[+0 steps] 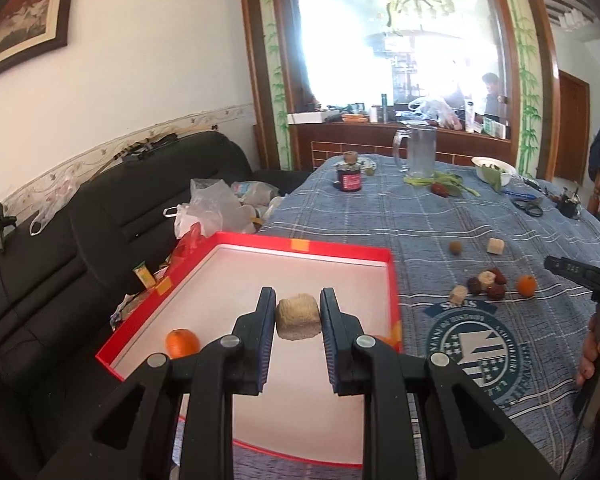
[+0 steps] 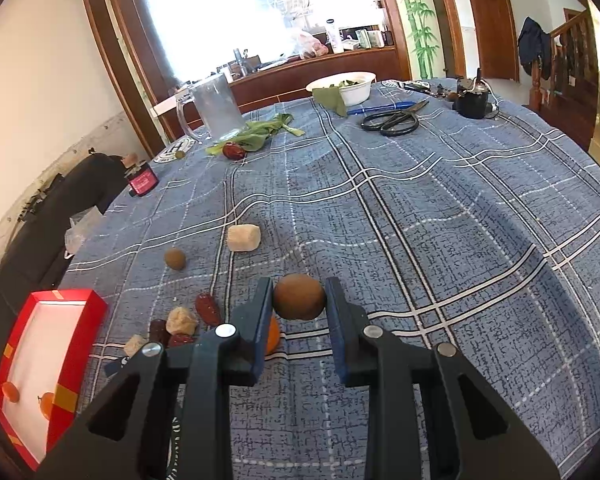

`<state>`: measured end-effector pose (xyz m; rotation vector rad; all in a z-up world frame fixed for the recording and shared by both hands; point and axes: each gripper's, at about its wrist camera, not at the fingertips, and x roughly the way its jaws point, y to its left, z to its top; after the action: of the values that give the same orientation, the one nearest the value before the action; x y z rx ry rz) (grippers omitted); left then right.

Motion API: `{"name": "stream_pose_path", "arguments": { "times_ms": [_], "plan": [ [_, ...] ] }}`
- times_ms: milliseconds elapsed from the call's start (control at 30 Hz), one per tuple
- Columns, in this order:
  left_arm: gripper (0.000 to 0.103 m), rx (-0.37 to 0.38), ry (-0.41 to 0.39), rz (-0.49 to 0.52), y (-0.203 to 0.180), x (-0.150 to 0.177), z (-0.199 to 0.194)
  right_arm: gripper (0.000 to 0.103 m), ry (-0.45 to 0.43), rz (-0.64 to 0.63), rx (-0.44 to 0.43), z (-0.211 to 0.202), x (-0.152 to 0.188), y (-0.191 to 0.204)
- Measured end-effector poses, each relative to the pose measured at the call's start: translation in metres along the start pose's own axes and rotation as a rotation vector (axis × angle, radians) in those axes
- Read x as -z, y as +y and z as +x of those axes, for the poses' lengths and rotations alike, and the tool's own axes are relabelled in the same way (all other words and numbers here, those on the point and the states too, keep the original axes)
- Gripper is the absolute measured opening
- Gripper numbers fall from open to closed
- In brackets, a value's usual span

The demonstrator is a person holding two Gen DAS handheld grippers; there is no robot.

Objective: Organize fruits
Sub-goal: 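Carry the kiwi and pastry cube into the red tray and open both grippers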

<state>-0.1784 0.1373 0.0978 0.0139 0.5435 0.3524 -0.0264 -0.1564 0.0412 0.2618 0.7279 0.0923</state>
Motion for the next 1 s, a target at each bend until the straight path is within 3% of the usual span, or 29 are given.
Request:
{"name": "stream_pose_path", "arguments": {
  "times_ms": [233, 700, 1000],
  "plan": [
    [0.021, -0.035, 0.031, -0.017, 0.019, 0.007, 0.015, 0.028, 0.011, 0.017, -0.058, -0.008, 0.006, 0.013],
    [0.021, -0.086, 0.138, -0.018, 0.040, 0.028, 0.054, 0.029, 0.126, -0.221, -0.354, -0.011, 0.025, 0.164],
    [0.022, -0.073, 0.171, -0.015, 0.044, 0.035, 0.066, 0.029, 0.274, -0.291, -0.389, 0.030, 0.039, 0.230]
  ]
}}
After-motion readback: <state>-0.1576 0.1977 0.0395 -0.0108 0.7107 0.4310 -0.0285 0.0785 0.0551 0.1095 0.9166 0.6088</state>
